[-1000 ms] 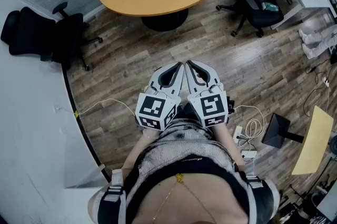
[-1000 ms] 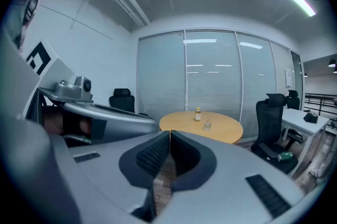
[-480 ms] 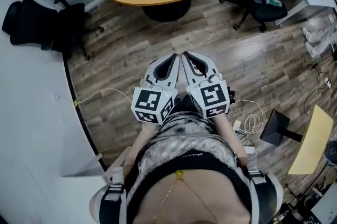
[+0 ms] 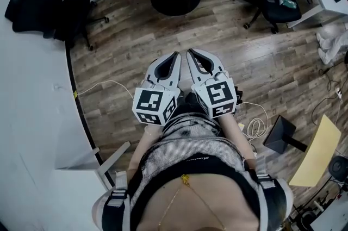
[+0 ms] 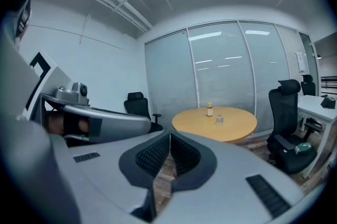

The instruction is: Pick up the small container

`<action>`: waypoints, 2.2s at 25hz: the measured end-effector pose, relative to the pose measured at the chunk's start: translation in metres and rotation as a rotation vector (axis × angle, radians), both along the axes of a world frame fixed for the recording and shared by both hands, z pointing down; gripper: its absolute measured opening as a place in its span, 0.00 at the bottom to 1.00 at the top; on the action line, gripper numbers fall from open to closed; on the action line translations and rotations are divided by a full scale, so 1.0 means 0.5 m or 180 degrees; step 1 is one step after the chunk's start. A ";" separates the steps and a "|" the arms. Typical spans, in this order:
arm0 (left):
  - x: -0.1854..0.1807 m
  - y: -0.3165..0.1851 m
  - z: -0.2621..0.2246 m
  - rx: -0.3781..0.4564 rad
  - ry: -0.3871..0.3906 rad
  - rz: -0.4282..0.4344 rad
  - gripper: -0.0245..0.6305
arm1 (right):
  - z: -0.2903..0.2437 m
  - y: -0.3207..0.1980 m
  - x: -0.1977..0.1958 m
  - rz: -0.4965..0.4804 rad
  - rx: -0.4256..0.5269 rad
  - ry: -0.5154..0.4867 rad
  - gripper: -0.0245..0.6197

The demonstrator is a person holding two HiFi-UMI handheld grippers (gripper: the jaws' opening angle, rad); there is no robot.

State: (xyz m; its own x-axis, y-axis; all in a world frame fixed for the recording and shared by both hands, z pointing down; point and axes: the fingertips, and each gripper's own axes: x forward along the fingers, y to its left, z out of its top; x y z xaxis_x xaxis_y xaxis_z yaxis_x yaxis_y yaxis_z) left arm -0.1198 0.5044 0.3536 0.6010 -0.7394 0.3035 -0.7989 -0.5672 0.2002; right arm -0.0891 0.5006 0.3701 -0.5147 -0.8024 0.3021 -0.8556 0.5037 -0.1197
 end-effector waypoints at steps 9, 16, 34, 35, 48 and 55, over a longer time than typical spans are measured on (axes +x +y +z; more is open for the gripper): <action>0.034 -0.032 0.005 -0.0055 0.0024 0.0073 0.07 | 0.012 -0.025 0.048 0.0099 -0.0013 -0.0011 0.07; 0.056 -0.106 0.018 -0.0113 0.0066 0.0195 0.07 | 0.019 -0.091 0.079 0.0225 -0.0031 -0.0044 0.07; 0.068 -0.357 0.019 -0.0084 0.0154 0.0534 0.07 | 0.015 -0.329 0.076 0.0501 0.0014 0.0105 0.07; 0.067 -0.364 0.022 -0.0093 0.0148 0.0553 0.07 | 0.017 -0.337 0.074 0.0507 0.0017 0.0101 0.07; 0.049 -0.441 0.033 -0.0135 0.0167 0.0672 0.07 | 0.028 -0.422 0.052 0.0596 -0.0029 0.0160 0.07; 0.021 -0.470 0.036 -0.0103 0.0174 0.0692 0.07 | 0.038 -0.455 0.026 0.0618 -0.0045 0.0209 0.07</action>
State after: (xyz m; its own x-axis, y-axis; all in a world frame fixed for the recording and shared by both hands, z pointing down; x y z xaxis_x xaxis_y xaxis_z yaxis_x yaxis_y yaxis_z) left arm -0.1092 0.2695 0.3718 0.7613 -0.5811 0.2875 -0.6461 -0.7174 0.2608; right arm -0.0761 0.2731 0.3890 -0.3295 -0.8801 0.3419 -0.9427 0.3271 -0.0665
